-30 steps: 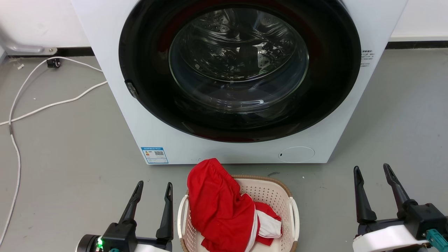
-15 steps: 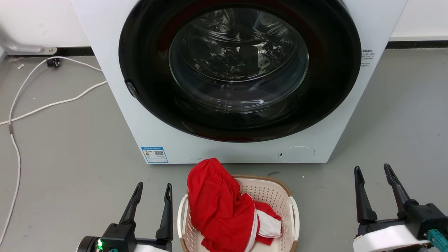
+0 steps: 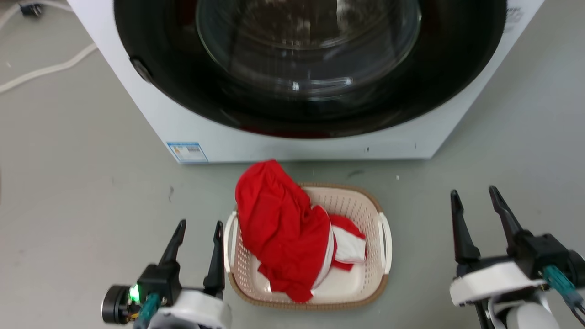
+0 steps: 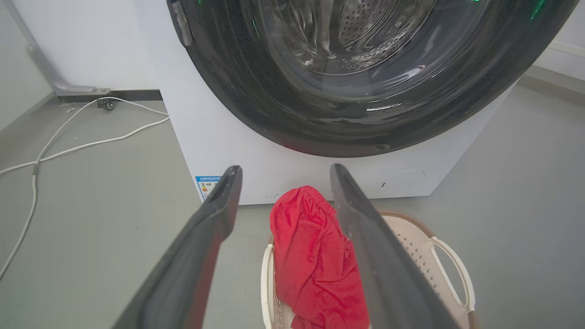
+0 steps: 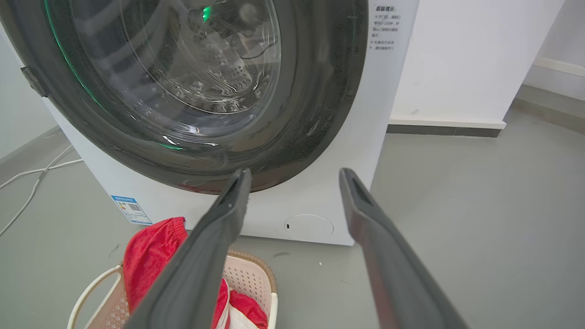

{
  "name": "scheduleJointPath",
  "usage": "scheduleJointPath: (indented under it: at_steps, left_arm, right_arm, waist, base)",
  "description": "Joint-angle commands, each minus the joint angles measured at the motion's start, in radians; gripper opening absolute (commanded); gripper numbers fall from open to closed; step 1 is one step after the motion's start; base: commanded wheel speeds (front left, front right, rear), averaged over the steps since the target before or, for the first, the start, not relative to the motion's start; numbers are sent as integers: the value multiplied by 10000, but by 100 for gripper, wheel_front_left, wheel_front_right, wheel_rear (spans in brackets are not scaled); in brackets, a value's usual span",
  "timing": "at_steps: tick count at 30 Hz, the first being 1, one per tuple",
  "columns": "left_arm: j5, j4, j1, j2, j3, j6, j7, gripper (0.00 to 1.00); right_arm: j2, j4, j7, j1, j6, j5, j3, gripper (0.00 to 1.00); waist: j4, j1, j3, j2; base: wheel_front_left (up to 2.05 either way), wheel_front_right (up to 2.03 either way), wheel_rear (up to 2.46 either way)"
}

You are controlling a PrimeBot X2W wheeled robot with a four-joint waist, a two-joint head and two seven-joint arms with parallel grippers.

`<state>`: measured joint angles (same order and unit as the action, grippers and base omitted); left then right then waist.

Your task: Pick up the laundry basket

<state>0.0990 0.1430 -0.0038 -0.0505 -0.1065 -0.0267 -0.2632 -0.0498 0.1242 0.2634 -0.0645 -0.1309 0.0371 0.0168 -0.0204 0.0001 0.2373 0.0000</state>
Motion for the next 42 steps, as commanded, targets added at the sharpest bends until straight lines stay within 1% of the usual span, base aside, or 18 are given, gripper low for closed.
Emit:
scheduleJointPath:
  at_steps: [1, 5, 10, 14, 16, 19, 22, 28, 29, 31, 36, 42]
  left_arm:
    - [-83, 234, -392, 3, 85, -72, -24, 100]
    - [-207, 1078, -1256, -9, 364, -179, -24, 100]
    - [-285, 2456, -2632, -251, 612, -464, -24, 100]
    - [-124, 3789, -3715, -413, 771, -662, -23, 100]
    - [-130, 4560, -4277, -540, 699, -762, -24, 100]
    - [-97, 5763, -5098, -630, 477, -873, -24, 100]
    - [55, 6978, -5975, -696, 295, -952, 3, 100]
    - [178, 8822, -7453, -887, -242, -1026, 526, 100]
    - [178, 8822, -7453, -887, -242, -1026, 526, 100]
    - [198, 9231, -7863, -926, -463, -1030, 695, 100]
    - [543, 9911, -8596, -1030, -1255, -1034, 1171, 100]
    - [1179, 10240, -9188, -1125, -2269, -1037, 1739, 100]
  right_arm:
    - [-9, 175, 21, -375, 5, -90, -94, 100]
    - [-7, 1088, 22, -1050, 3, -155, -395, 100]
    - [-7, 2478, -225, -2151, 6, -56, -478, 100]
    - [-13, 3840, -639, -3193, 6, 421, -629, 100]
    - [-9, 4551, -796, -3748, 6, 551, -697, 100]
    - [-10, 5547, -977, -4532, 6, 460, -727, 100]
    - [-9, 6457, -1111, -5218, 6, 619, -859, 100]
    - [-9, 7886, -1267, -6401, 6, 896, -1347, 100]
    - [-9, 7886, -1267, -6401, 6, 896, -1347, 100]
    - [-9, 8303, -1456, -6750, 6, 1113, -1606, 100]
    - [-10, 9112, -2034, -7555, 6, 1749, -2399, 100]
    - [-10, 9886, -2677, -8312, 5, 2144, -3080, 100]
  waist:
    - [-80, -1, 827, 0]
    - [-151, -1, 1747, 0]
    - [-187, -1, 2835, 0]
    - [-311, -1, 3559, 0]
    - [-353, -1, 3923, 0]
    - [-375, -1, 4376, 0]
    - [-399, -1, 4714, 0]
    - [-399, -1, 5296, 0]
    - [-399, -1, 5296, 0]
    - [-388, -1, 5482, 0]
    - [-340, -1, 5882, 0]
    - [-238, -1, 6265, 0]
  base:
    - [0, 0, 0]
    - [0, 0, 0]
    - [0, 0, 0]
    - [0, 0, 0]
    - [0, 0, 0]
    - [0, 0, 0]
    - [0, 0, 0]
    - [0, 0, 0]
    - [0, 0, 0]
    - [0, 0, 0]
    - [0, 0, 0]
    - [0, 0, 0]
